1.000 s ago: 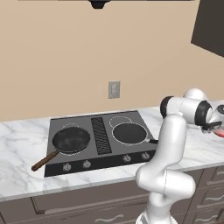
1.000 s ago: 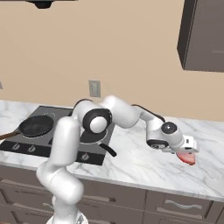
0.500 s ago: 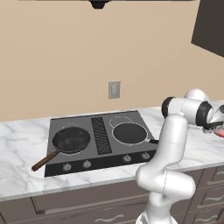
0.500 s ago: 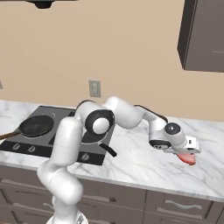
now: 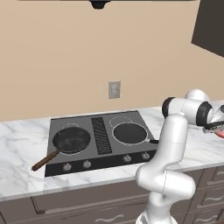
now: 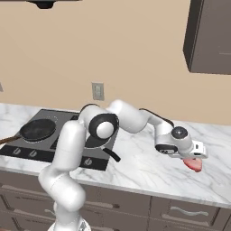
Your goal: Place both pans onto different burners. Then place the lemon wedge and the steak on different pans.
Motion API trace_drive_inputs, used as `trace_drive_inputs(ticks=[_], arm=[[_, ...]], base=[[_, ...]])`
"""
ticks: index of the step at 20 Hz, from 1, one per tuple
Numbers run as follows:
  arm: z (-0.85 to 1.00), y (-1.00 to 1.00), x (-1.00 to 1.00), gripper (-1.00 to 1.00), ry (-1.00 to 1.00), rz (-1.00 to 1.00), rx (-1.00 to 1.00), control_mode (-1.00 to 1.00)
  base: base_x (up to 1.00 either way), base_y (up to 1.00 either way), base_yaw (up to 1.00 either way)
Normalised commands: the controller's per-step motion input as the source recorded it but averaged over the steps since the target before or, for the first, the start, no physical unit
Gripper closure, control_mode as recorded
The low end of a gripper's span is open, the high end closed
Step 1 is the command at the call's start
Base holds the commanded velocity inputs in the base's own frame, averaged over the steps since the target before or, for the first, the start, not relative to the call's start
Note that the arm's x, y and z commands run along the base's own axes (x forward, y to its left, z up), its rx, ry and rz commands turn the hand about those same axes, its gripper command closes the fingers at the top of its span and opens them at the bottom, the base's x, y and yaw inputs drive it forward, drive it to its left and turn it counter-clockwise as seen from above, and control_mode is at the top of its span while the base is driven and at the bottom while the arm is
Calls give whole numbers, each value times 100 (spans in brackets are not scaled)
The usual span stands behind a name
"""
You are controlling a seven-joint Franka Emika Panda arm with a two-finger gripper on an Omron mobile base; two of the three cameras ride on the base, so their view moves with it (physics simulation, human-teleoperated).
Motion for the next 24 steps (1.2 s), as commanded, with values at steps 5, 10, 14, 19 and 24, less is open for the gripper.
trace_drive_inputs(ticks=[5,10,14,19,24], arm=[[-12,0,0,100,0,0,0,-100],[0,-6,0,100,0,0,0,-100],[6,0,0,100,2,0,0,-100],[5,0,0,100,3,0,0,-100],[11,3,-3,100,1,0,0,-100]], base=[[0,0,0],[0,0,0],[0,0,0],[0,0,0],[0,0,0]])
